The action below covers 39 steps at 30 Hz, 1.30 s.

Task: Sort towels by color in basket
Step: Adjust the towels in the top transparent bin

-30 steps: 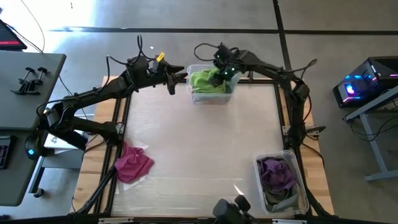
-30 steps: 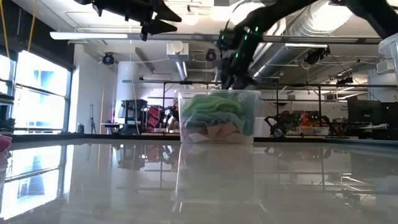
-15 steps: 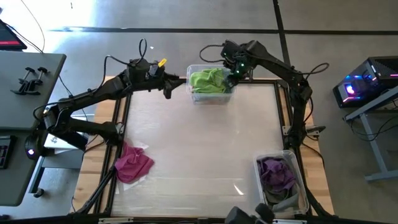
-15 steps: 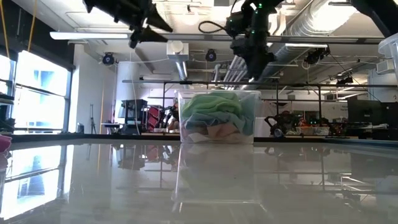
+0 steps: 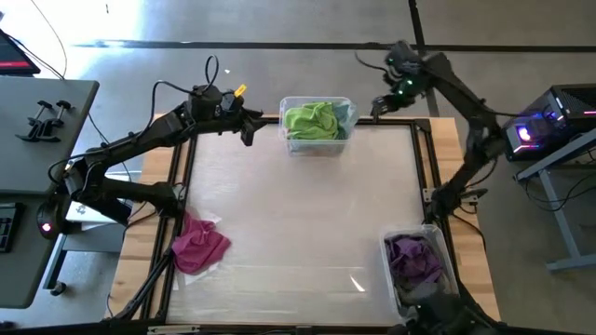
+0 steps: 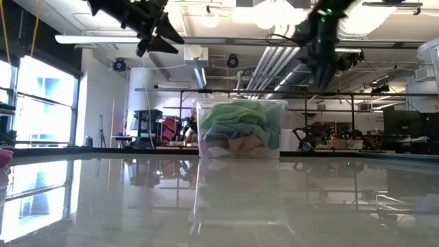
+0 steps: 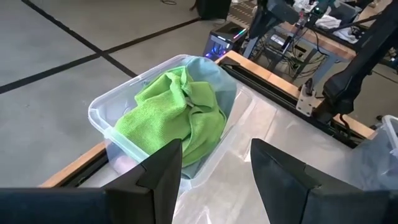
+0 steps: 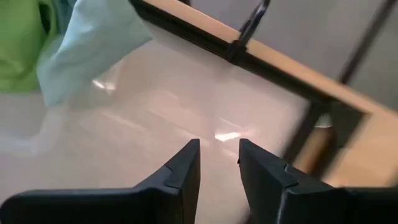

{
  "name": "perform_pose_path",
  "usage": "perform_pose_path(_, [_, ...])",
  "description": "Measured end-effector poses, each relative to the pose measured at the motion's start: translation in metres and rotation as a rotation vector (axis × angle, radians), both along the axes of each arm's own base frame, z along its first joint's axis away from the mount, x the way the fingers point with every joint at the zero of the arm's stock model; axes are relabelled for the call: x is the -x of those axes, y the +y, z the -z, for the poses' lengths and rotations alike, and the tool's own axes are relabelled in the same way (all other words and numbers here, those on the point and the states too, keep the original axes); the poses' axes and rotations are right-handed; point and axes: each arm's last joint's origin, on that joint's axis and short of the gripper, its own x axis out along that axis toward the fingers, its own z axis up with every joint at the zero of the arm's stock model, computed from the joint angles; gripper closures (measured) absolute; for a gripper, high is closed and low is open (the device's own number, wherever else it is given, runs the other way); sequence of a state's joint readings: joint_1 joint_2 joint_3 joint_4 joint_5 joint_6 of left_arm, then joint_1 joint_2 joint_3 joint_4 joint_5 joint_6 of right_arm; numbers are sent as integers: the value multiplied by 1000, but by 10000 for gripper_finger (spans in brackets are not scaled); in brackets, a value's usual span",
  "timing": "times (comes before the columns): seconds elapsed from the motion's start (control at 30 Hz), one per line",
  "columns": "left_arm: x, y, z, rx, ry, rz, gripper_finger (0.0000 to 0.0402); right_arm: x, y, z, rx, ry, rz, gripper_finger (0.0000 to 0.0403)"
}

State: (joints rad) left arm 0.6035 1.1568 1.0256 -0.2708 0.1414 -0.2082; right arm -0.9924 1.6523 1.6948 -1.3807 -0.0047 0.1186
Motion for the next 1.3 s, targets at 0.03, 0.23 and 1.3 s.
perform_pose_path(0.03, [0,0,0,2,3,2,222,4,0,8,-1,-31,20,300])
perform_pose_path(0.23, [3,4,1,3,6,-14,222,7,-2,57,3,-104,124,299])
perform_pose_path(1.3, [7,8,-7,-50,-39,-23,222,-45,-20,60,135,-399,93,300])
